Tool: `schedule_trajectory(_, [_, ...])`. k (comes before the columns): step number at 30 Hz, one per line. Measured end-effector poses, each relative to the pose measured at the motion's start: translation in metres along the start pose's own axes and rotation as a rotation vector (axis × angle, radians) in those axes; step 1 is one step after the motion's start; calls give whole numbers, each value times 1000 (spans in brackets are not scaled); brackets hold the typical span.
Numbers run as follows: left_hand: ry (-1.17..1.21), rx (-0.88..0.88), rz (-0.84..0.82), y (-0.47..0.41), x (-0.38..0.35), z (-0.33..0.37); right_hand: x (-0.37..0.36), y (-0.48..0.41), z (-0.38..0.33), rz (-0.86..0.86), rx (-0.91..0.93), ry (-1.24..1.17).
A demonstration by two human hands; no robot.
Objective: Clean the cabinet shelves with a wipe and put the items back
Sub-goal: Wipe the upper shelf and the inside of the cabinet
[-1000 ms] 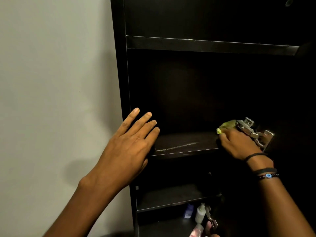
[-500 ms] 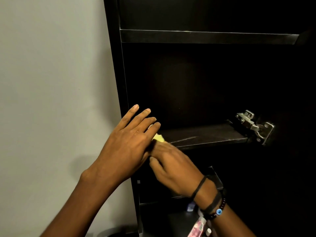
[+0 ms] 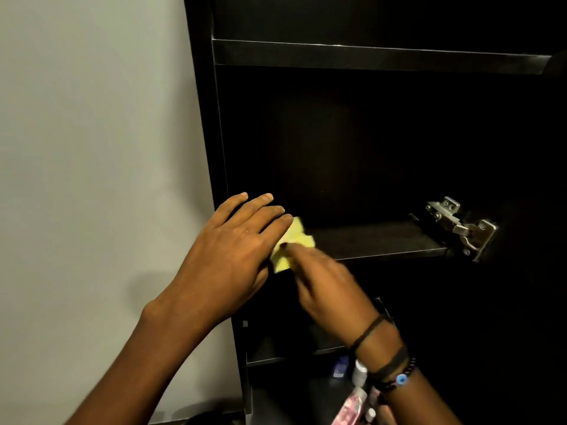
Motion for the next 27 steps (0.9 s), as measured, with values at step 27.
schedule_trajectory(27, [-48,-62,37,-30,-19,14,47,13,83,-200,-145,188])
Point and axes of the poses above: each hand's wrist, its own y-axis away from the middle knuckle, its own x-axis out of the back of the hand, z = x × y, the point moved 9 cm from there along -y, towards the middle knuckle, and after that the axes turned 10 degrees about -x, right-handed, at the moved point
